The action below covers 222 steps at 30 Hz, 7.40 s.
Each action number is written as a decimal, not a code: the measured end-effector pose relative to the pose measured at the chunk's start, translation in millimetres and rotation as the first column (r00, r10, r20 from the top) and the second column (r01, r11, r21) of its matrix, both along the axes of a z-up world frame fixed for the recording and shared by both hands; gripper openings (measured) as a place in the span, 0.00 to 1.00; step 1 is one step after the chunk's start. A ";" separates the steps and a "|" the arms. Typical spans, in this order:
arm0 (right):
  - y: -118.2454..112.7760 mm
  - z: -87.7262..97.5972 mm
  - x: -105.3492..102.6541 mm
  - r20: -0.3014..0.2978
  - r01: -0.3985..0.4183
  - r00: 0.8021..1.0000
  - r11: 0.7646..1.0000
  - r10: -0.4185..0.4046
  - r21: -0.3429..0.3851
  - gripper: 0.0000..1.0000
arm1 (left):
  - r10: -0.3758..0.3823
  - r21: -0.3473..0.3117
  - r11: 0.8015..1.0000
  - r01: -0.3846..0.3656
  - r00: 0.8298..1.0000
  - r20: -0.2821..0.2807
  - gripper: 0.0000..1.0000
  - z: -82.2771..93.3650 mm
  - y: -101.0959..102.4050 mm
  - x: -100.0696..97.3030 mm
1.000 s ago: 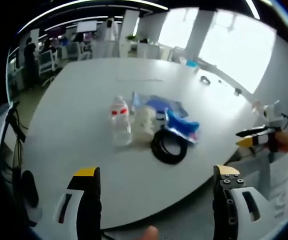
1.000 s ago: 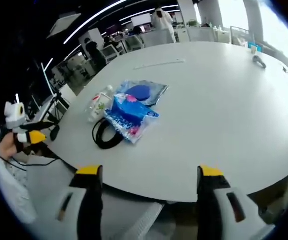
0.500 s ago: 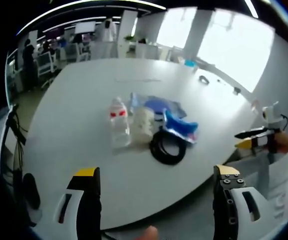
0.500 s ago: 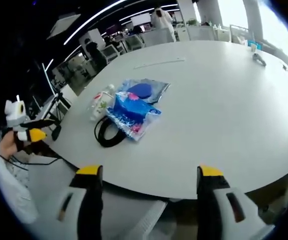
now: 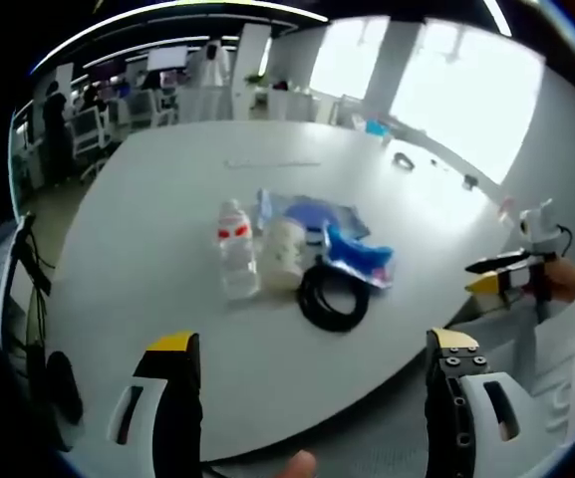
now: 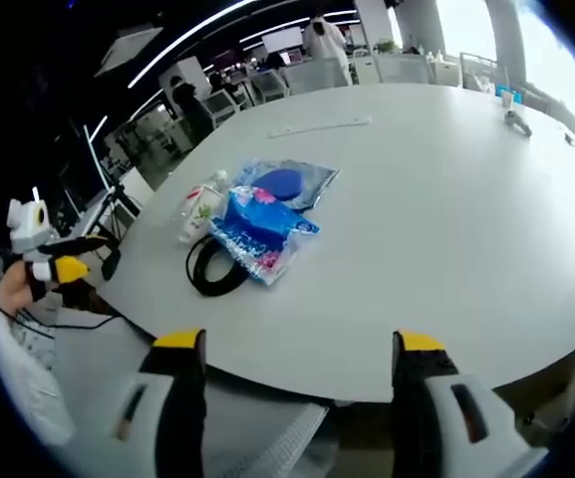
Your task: Arrange the tabletop items into an orderly group along one side of the table until the central work area is clear of visible clutter.
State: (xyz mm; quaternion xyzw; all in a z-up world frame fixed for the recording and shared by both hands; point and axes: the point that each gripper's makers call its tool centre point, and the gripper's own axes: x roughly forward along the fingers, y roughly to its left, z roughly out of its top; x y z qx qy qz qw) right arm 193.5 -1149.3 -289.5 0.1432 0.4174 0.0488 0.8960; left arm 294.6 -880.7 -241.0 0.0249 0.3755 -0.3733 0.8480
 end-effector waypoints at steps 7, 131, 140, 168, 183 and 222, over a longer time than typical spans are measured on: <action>2.6 3.9 8.5 0.014 -0.020 1.000 1.000 0.020 -0.003 0.75 | -0.033 0.016 0.999 0.033 0.999 0.010 0.90 -3.0 -9.6 5.2; 25.5 -47.1 101.4 -0.006 -0.048 0.999 0.986 0.049 0.162 0.43 | -0.217 0.175 0.961 0.213 0.976 0.005 0.47 -74.9 -155.5 78.8; 35.0 -59.9 103.8 -0.035 -0.068 0.997 0.988 0.073 0.139 0.37 | -0.211 0.190 0.959 0.210 0.977 -0.016 0.34 -83.9 -155.0 76.9; 13.2 -54.8 104.7 0.043 -0.038 0.998 0.997 0.035 0.073 0.00 | -0.142 0.136 0.981 0.136 0.989 0.033 0.00 -72.5 -154.0 69.3; 1.9 -28.8 112.1 0.119 -0.050 0.992 0.997 0.042 0.057 0.00 | -0.142 0.136 0.982 0.130 0.986 0.085 0.00 -54.9 -157.4 64.3; -131.8 14.5 145.6 0.256 -0.131 0.958 0.991 0.132 -0.022 0.00 | -0.082 0.117 0.991 0.067 0.989 0.121 0.00 -42.0 -278.3 56.4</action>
